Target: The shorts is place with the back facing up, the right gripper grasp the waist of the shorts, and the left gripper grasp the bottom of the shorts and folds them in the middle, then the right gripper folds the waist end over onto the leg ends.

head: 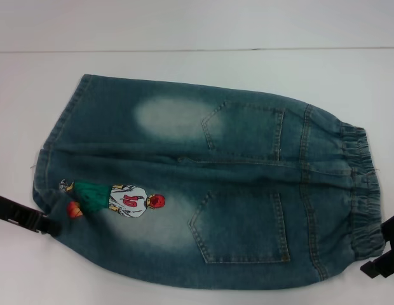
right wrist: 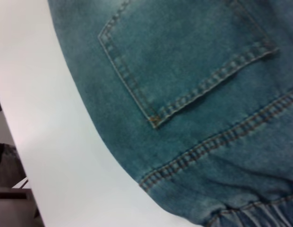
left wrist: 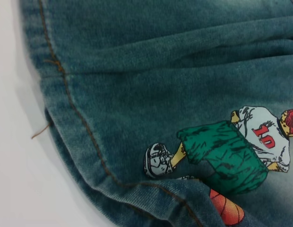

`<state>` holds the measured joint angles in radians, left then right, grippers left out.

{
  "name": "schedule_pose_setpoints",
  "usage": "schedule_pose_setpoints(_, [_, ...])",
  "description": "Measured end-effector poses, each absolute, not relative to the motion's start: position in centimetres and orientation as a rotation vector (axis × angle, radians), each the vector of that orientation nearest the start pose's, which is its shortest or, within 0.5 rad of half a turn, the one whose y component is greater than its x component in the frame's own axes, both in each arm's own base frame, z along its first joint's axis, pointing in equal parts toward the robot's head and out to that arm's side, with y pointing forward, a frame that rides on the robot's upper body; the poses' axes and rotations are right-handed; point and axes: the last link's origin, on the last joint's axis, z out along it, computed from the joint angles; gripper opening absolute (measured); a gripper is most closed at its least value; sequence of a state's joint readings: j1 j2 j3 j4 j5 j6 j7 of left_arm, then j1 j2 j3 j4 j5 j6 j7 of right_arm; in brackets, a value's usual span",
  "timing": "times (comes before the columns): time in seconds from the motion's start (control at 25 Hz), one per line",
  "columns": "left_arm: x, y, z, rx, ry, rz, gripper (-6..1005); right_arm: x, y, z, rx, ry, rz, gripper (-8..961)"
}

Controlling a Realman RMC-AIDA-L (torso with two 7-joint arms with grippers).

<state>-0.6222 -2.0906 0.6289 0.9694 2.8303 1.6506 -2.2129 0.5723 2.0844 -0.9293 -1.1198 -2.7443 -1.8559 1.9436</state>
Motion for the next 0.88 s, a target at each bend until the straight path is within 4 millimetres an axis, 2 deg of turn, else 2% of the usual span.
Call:
schedule_pose_setpoints(0.16, [-30.53,32.76,3.97,-2.451,-1.506,0.322,74,27.26,30.63,3.89,-2.902,0.967,-0.608,588])
schedule_pose_setpoints(0.6, [-30.78,32.94,3.91,-2.44,-1.501,0.319,74,27.47,30.73,3.7,-2.886,0.962,-0.584,333])
schedule_pose_setpoints(0.8, [-30.87,33.09,4.15,-2.436,-1.491,0.311,74,27.39,30.62,3.82,-2.905,0.918,-0.494,126])
schedule_pose_setpoints(0.88, [-30.87,33.23,4.3,-2.435,-1.481,0.292,74,27.29,30.45,4.06,-2.93,0.89,-0.433,100])
